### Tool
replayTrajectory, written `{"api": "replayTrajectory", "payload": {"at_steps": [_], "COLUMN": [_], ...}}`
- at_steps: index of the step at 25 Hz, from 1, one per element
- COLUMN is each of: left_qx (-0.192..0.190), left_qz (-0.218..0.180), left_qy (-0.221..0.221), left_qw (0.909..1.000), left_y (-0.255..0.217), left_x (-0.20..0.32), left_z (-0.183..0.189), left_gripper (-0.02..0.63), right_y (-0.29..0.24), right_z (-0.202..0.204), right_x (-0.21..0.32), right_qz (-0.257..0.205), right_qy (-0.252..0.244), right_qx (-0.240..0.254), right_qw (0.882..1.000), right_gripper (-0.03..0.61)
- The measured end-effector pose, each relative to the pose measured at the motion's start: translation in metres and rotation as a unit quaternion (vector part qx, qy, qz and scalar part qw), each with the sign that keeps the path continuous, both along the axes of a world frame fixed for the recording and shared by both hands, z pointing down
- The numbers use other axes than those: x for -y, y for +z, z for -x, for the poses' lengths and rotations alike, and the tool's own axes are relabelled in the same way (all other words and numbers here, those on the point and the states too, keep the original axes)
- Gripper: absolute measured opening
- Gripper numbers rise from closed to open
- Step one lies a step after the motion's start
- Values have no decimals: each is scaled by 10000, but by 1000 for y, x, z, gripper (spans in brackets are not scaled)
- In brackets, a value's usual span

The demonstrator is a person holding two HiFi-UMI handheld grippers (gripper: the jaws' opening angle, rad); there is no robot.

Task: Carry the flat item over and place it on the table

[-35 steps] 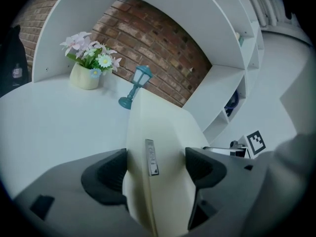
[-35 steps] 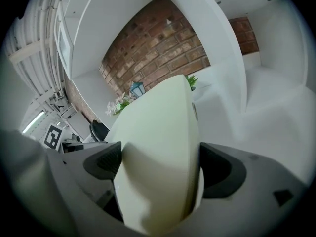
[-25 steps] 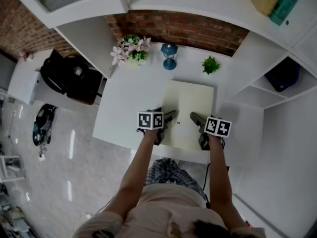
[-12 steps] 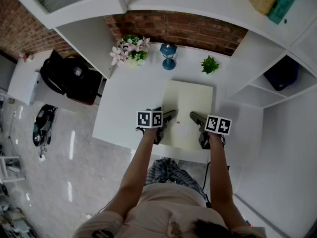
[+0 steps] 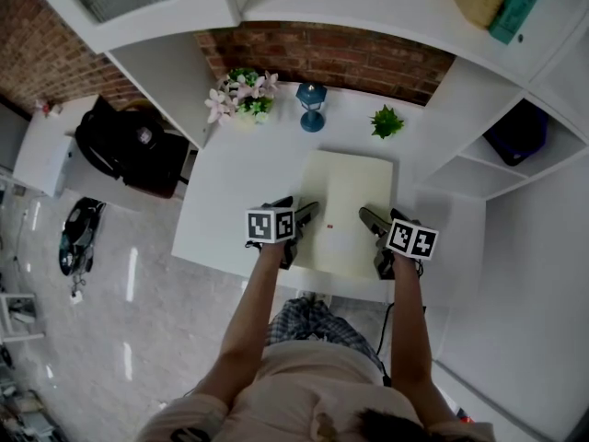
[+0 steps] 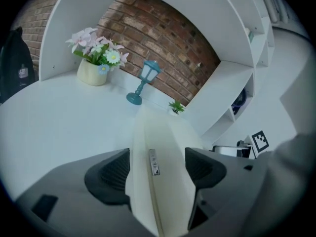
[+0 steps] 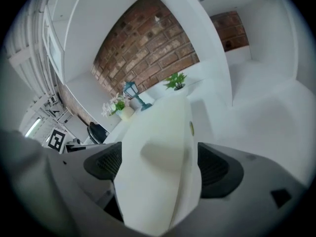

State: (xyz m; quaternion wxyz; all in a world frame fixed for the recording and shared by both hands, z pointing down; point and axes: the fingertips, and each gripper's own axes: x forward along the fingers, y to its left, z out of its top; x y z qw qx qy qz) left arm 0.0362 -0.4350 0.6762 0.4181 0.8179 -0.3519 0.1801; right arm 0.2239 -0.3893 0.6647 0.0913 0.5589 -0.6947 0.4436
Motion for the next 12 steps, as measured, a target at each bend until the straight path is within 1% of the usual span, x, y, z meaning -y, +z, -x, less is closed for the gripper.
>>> {"api": "replayTrajectory", "payload": {"at_steps": [2, 3, 6, 9, 12], "left_qx": [-53, -53, -77, -150, -124], "left_qz": [-259, -434, -1049, -1757, -2488], "left_qy": [-32, -19, 70, 92, 66], "left_qw": [9996, 9990, 9944, 9843, 9685], "left_y": [-16, -25, -62, -103, -142], "left_x": [0, 0, -1, -4, -9], "left_z": [7, 9, 14, 15, 19], "left_gripper": [354, 354, 345, 269, 200], "right_y": [-18, -28, -65, -104, -139], "right_z": [-5, -7, -11, -10, -9], "right_x": [-2, -4, -9, -17, -28], "right_qz": [-346, -544, -1271, -2015, -2601], "right_qy": [16, 29, 50, -24, -3], "right_qx": [-17, -49, -235, -569, -963], "right_qw": [9994, 9985, 9916, 9778, 9608], "right_gripper": [482, 457, 336, 266, 205]}}
